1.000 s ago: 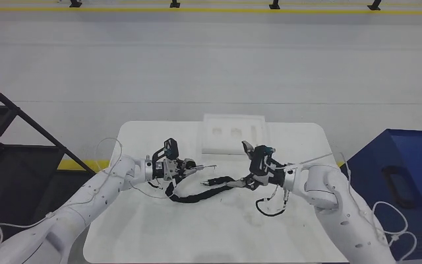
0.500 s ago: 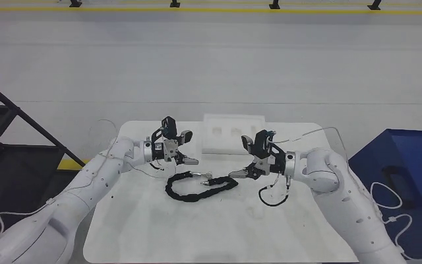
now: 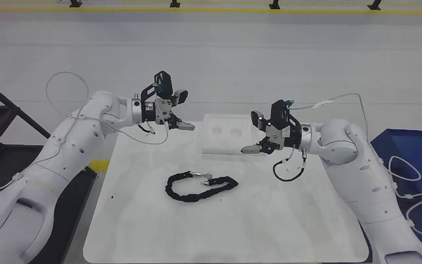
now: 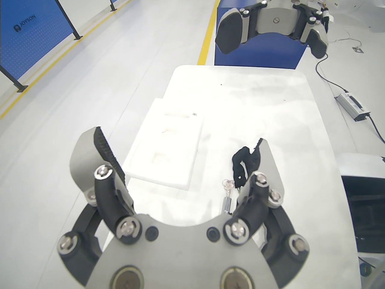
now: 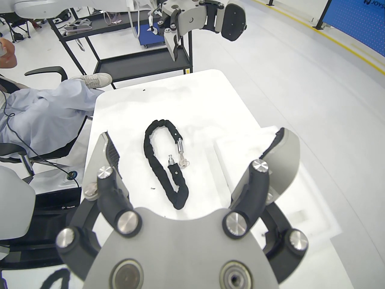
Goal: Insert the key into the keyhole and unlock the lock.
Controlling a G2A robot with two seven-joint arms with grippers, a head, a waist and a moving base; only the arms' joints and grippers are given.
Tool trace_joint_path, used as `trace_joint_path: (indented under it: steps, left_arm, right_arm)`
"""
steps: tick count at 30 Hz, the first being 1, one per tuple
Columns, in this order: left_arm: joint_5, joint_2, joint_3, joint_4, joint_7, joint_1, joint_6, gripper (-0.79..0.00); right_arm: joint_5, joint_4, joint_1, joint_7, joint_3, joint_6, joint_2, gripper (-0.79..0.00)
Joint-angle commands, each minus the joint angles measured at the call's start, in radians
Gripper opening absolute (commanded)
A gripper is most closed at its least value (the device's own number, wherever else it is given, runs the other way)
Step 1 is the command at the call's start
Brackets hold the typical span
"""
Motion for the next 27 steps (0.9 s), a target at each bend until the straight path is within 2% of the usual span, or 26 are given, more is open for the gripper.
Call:
trace_joint_path:
  steps: [1,9,12,27]
  left_arm:
    - [-0.077,0.010,0.021,-0.024,-0.076,-0.033,0.000,0.000]
    - [-0.306,0.042,0.065,-0.076,-0.285,-0.131,0.000,0.000]
    - [-0.369,0.048,0.071,-0.081,-0.308,-0.138,0.000,0.000]
    - [-0.369,0.048,0.071,-0.081,-0.308,-0.138,0.000,-0.001]
  right_arm:
    - [0.038,-0.007,0.028,0.033,0.001,-0.004,0.004,0.000]
    - [0.145,-0.054,0.090,0.137,0.011,0.027,0.025,0.000]
    - [0.166,-0.043,0.104,0.129,0.024,0.031,0.030,0.000]
    - [0.166,-0.043,0.104,0.129,0.024,0.031,0.030,0.000]
